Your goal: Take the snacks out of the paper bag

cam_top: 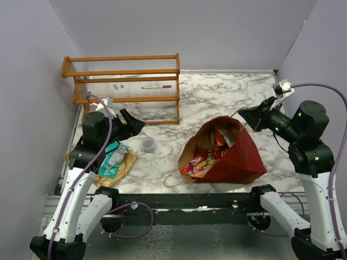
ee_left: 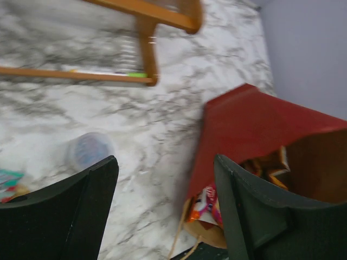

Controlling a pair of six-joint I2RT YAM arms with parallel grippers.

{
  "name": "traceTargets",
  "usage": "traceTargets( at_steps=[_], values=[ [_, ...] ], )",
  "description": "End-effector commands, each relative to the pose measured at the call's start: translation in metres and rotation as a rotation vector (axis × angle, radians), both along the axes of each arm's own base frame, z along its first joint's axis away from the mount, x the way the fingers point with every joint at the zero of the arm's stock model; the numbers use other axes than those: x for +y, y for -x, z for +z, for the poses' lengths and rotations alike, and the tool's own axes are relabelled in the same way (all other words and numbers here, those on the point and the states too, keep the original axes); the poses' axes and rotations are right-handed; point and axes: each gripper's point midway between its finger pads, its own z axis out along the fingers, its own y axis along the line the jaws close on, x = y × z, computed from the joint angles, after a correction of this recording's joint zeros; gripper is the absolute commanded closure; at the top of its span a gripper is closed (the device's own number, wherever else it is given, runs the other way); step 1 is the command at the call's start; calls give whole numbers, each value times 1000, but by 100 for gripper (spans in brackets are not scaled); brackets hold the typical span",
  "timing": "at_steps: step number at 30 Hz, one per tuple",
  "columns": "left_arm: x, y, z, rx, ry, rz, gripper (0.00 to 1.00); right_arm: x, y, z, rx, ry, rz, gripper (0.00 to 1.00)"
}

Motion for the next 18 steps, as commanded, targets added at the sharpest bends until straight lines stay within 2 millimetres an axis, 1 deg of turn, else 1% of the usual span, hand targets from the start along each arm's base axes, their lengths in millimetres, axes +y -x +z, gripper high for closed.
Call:
traceTargets(
  at_steps=[1, 2, 4, 7, 11, 13, 15, 16, 18],
  values=[
    [-68, 32, 59, -243, 246, -372, 27, 5, 6, 23, -88, -17, 39, 98],
    [-73, 38, 62, -279, 244, -401, 27, 5, 7, 23, -87, -17, 38, 98],
    [-85, 51, 59, -316, 235, -468, 27, 4, 7, 22, -85, -18, 35, 98],
    [-109, 71, 48, -325, 234, -586, 27, 5, 7, 23, -83, -21, 37, 98],
    [-140, 90, 19, -289, 148, -722, 27, 4, 7, 25, -86, -23, 31, 98],
    [-158, 100, 2, -260, 76, -803, 27, 4, 8, 27, -91, -24, 28, 98],
    [-172, 113, -10, -264, -16, -876, 28, 3, 8, 27, -92, -21, 24, 98],
    [-175, 111, -16, -277, -84, -873, 28, 2, 8, 27, -93, -19, 22, 98],
    [-177, 115, -28, -299, -187, -904, 27, 1, 9, 27, -95, -14, 19, 98]
  ],
)
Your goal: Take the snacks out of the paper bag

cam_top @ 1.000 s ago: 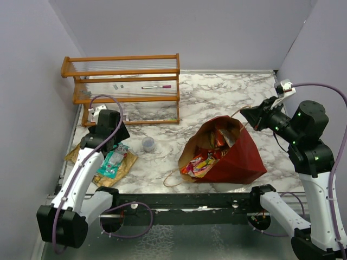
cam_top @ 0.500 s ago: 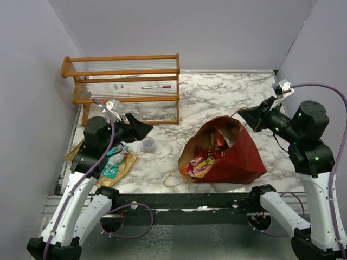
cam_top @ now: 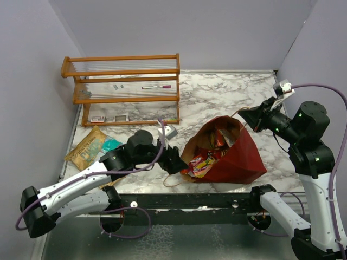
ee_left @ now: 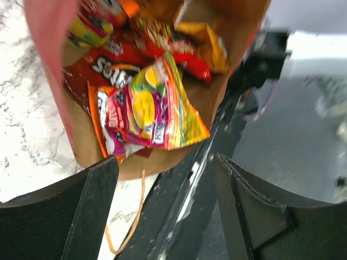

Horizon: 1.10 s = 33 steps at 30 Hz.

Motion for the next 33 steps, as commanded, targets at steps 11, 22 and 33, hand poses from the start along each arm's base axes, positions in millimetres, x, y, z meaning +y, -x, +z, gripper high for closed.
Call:
traceTargets(
  at_steps=[11, 22, 33],
  values=[
    [-23, 18, -58, -524, -392, -383, 28, -4, 8, 30, -118, 4, -10, 98],
    [-52, 8, -80, -649, -456, -522, 38, -5, 9, 35, -131, 7, -10, 98],
    [-83, 10, -92, -707, -437, -611, 37, -5, 12, 36, -136, 5, -12, 98]
  ],
)
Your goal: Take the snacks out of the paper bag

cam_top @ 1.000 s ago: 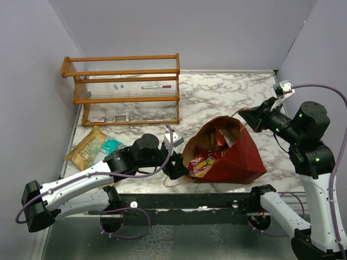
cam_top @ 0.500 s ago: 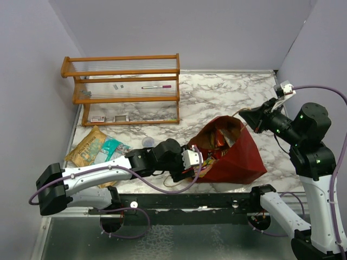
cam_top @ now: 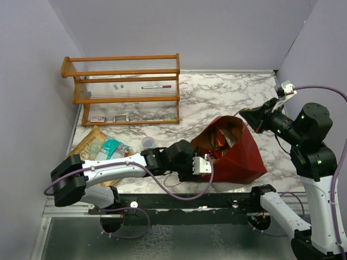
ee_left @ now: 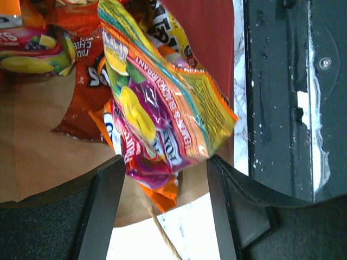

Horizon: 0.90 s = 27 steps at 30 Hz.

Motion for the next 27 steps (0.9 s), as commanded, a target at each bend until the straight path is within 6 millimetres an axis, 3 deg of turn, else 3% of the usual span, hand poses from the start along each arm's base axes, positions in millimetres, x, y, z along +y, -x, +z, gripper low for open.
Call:
traceTargets(
  at_steps=[1, 7, 9, 12, 16, 20, 27],
  values=[
    [-28, -3, 8, -35, 38, -61, 38, -4, 6, 31, -110, -9, -14, 98],
    [-38, 0, 3, -21, 61, -68, 37, -5, 7, 35, -119, -5, -18, 98],
    [-38, 1, 8, -15, 73, -58, 45, -5, 8, 35, -121, -5, -19, 98],
    [-35, 1, 18, -7, 103, -34, 66, -6, 9, 36, -125, -5, -23, 98],
    [-26, 3, 38, 0, 156, 9, 86, -7, 9, 36, -128, -2, -29, 98],
    [-13, -1, 60, -11, 192, 79, 100, -8, 9, 35, -127, 1, -32, 98],
    [22, -24, 123, -34, 298, 345, 100, -10, 7, 31, -124, 8, -51, 98]
  ],
)
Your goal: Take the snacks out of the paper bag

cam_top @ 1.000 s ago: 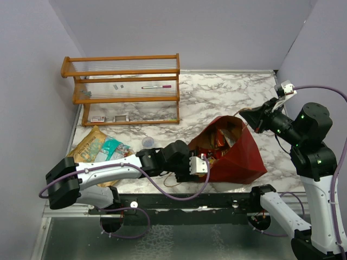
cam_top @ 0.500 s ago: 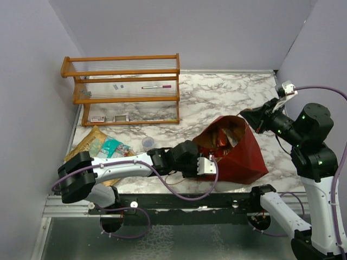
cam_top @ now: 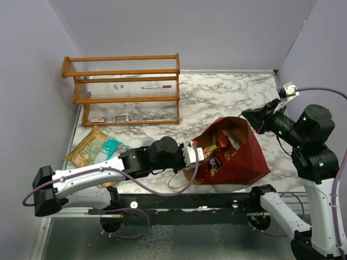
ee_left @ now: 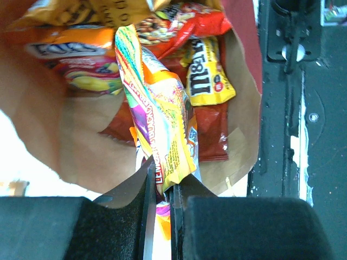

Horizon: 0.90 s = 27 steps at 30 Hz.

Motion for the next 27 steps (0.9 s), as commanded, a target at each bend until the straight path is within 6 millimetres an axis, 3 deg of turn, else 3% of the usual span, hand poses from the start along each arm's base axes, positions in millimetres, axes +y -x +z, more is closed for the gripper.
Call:
traceTargets(
  at_steps=[1, 7, 12, 20, 23, 27],
  values=[
    [23, -17, 63, -6, 131, 214, 100, -5, 4, 29, -112, -6, -24, 98],
    [70, -28, 121, 0, 298, 428, 100, -6, 2, 27, -111, -9, -34, 98],
    [128, -51, 137, -24, 345, 726, 100, -6, 0, 24, -107, -8, -39, 98],
    [200, -73, 135, -160, 230, 1066, 100, -5, -1, 23, -107, -10, -35, 98],
    [213, -77, 128, -201, 196, 1128, 100, -6, -1, 23, -109, -10, -36, 98],
    [215, -82, 117, -272, 181, 1121, 100, -5, -1, 22, -104, -12, -35, 98]
  ],
)
